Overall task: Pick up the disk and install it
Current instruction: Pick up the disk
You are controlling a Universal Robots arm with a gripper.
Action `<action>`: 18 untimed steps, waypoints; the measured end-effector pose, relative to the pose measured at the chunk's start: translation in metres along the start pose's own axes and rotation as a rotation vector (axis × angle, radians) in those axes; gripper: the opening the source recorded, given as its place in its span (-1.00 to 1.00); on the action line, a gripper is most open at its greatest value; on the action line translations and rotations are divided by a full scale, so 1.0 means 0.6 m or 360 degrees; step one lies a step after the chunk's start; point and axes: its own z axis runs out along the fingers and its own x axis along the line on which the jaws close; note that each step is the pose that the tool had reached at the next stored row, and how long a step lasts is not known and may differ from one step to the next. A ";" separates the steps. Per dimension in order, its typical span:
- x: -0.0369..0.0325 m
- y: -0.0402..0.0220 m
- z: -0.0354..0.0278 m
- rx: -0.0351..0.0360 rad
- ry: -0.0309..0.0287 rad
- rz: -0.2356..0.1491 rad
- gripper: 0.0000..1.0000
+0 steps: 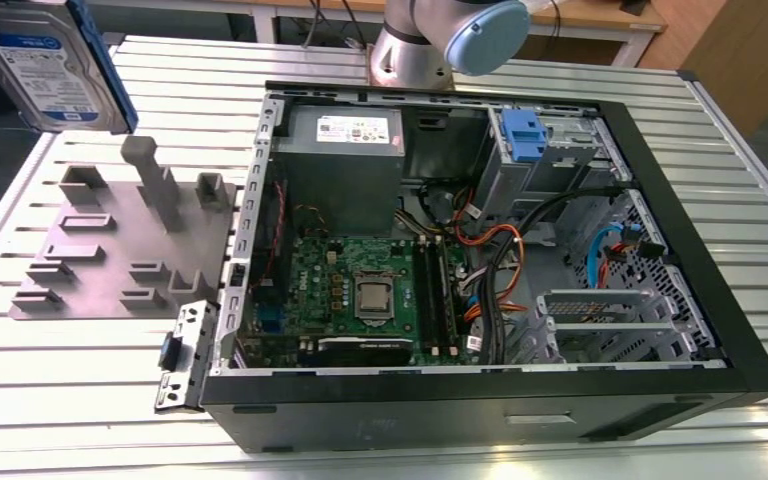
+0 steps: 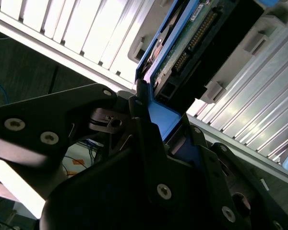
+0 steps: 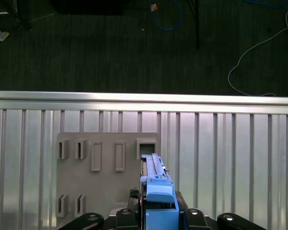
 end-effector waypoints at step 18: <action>0.000 0.000 -0.006 0.0000 0.00001 0.0000 -0.27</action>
